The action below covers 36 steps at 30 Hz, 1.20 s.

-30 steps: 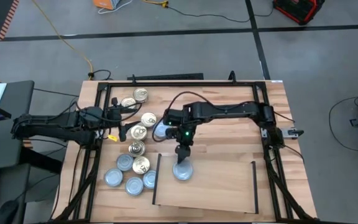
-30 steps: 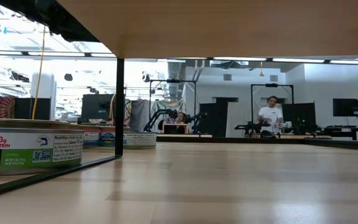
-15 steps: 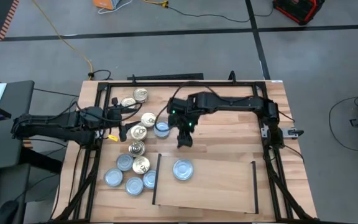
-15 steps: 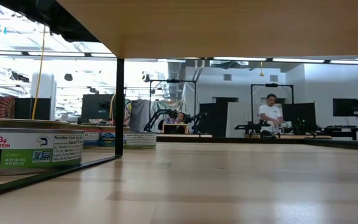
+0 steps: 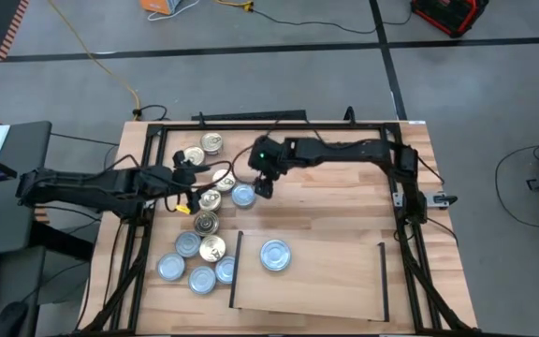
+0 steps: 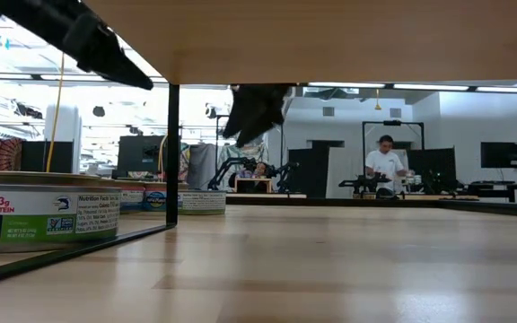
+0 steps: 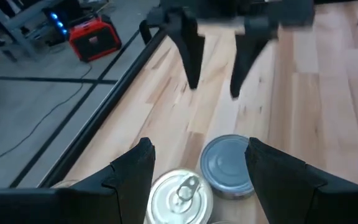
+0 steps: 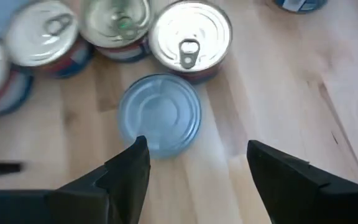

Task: Stack canned seafood by type on shelf
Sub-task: Stack the green tuna can on the top of the green tuna can on the shelf

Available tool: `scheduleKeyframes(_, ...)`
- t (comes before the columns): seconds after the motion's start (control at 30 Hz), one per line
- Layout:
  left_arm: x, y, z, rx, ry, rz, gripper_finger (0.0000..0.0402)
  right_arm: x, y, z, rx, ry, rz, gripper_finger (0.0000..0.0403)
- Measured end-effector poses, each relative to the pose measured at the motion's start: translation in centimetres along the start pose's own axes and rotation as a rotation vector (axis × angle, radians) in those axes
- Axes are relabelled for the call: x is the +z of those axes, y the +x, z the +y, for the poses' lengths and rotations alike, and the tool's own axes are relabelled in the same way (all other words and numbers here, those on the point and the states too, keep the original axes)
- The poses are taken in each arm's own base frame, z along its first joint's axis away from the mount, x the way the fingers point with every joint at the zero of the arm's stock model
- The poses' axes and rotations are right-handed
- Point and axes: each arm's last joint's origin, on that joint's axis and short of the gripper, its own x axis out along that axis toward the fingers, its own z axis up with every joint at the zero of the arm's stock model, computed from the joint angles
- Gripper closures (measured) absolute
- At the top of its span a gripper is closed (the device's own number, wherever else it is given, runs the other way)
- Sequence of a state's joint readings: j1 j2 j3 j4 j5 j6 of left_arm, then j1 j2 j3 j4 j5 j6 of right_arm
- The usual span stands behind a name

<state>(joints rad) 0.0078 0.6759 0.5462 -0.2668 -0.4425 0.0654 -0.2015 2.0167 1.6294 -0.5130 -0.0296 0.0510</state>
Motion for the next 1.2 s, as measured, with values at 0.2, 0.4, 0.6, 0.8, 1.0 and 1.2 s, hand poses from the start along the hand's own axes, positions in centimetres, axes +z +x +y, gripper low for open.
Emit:
scheduleKeyframes(0.2,-2.5,1.3,-0.2,0.111,0.037,-0.029,0.0162,-1.4,1.9,0.2,-0.081,-0.006,-0.115,0.0110)
scheduleKeyframes(0.4,-2.8,1.6,0.3,0.162,0.020,-0.027,0.0162,-3.5,3.6,-0.5,-0.121,0.012,-0.170,0.0110)
scheduleKeyframes(0.6,-2.8,1.6,0.4,0.166,0.014,-0.030,0.0162,-4.9,4.4,-0.6,-0.122,0.007,-0.215,0.0110)
scheduleKeyframes(0.8,-2.6,1.6,0.4,0.167,0.019,-0.048,0.0162,-4.8,4.5,-0.6,-0.124,-0.020,-0.263,0.0110)
scheduleKeyframes(1.0,-2.5,1.6,0.4,0.169,0.029,-0.052,0.0162,-4.4,4.3,-0.3,-0.130,-0.095,-0.296,0.0110)
scheduleKeyframes(1.2,-2.5,1.6,0.4,0.169,0.028,-0.052,0.0162,-1.6,2.7,0.1,-0.041,-0.090,-0.346,0.0110)
